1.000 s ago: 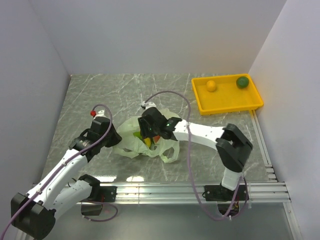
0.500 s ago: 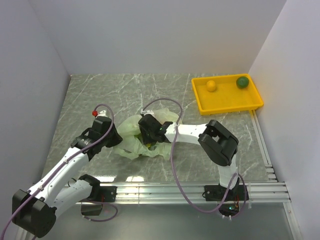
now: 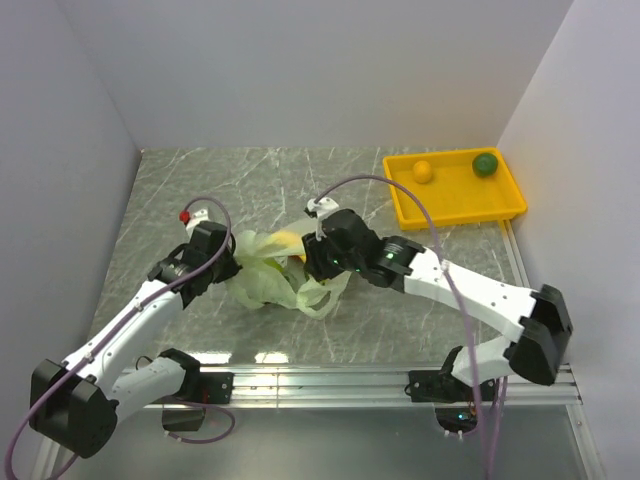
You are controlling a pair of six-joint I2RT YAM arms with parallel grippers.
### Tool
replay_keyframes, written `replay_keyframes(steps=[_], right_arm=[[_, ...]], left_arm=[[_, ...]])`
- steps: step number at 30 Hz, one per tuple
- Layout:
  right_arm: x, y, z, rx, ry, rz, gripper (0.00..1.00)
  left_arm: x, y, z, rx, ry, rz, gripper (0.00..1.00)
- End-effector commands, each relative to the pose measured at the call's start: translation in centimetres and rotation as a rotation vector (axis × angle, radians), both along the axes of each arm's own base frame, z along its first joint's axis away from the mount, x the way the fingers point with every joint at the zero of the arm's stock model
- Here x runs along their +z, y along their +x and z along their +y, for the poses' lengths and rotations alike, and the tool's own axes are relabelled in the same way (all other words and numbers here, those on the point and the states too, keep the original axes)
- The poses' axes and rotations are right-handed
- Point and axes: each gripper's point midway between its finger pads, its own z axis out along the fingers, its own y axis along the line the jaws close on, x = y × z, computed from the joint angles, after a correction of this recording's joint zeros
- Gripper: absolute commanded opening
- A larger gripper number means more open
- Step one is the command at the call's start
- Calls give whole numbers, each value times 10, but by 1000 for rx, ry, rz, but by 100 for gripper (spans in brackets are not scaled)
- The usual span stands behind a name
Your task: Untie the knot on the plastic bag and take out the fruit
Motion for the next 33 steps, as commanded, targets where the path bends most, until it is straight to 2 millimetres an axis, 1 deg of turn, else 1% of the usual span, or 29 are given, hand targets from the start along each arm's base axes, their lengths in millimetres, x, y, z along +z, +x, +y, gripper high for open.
replay_keyframes(steps=[1,2,3,4,5,6,9,10,11,12,15,16,17,18,19,20,21,22,23,24,25,26,27,28,29,30,31,32,33], right_arm=[[-5,-53,-19,253,-71,73,0],[0,-62,-24,291,-66,73,0],[-5,-73,-32,315,-83,109,0],[-11,-77,-38,318,-102,120,0],[-14,-80,-46,306,-115,127,0],[-18,-81,-50,296,-127,133,0],[-51,-82,-63,248,-200,179,0],[-57,-80,-65,227,-215,183,0],[-66,-74,-67,163,-240,205,0],[-69,-69,-68,120,-249,204,0],[-74,-42,-73,-57,-239,197,0],[-67,-33,-70,-120,-203,207,0],[-66,-17,-75,-184,-186,215,0],[-53,-4,-70,-221,-139,197,0],[-43,4,-66,-256,-90,197,0],[-32,13,-63,-275,-45,192,0],[-9,28,-55,-290,34,168,0],[5,35,-50,-298,81,154,0],[17,41,-44,-294,118,139,0],[43,54,-39,-308,175,97,0],[52,61,-36,-332,199,91,0],[47,71,-33,-356,183,103,0],[60,80,-33,-381,179,88,0],[56,86,-32,-390,149,94,0],[32,92,-27,-393,78,135,0],[28,93,-29,-392,30,156,0],[15,90,-27,-365,-27,173,0],[-11,84,-31,-358,-123,222,0],[-23,80,-35,-351,-176,236,0]], left_arm=[[38,29,10,85,33,-113,1],[50,34,10,95,32,-134,1],[54,38,10,102,34,-138,0],[69,43,9,111,20,-168,1],[77,46,5,102,2,-183,1],[86,48,2,93,-21,-205,1],[117,50,-23,-1,-138,-276,0],[122,48,-29,-30,-168,-285,1],[127,42,-43,-103,-222,-281,1],[131,36,-48,-136,-244,-287,1],[127,18,-53,-181,-276,-251,0],[113,9,-49,-178,-261,-205,0],[107,3,-49,-193,-262,-187,0],[105,-5,-45,-190,-257,-187,1],[85,-13,-41,-183,-244,-137,1],[76,-18,-39,-179,-240,-117,0],[67,-22,-38,-174,-237,-97,0],[43,-29,-35,-162,-225,-41,1],[34,-30,-36,-167,-227,-26,0],[21,-33,-36,-162,-222,11,1],[8,-37,-36,-159,-221,50,1],[5,-37,-38,-163,-227,61,1],[2,-36,-40,-173,-226,79,1],[9,-33,-43,-189,-229,61,0],[14,-29,-43,-190,-226,42,1],[21,-24,-43,-192,-221,12,0],[40,-15,-44,-205,-211,-41,0],[50,-9,-41,-199,-194,-70,1],[60,-6,-42,-209,-186,-87,0]])
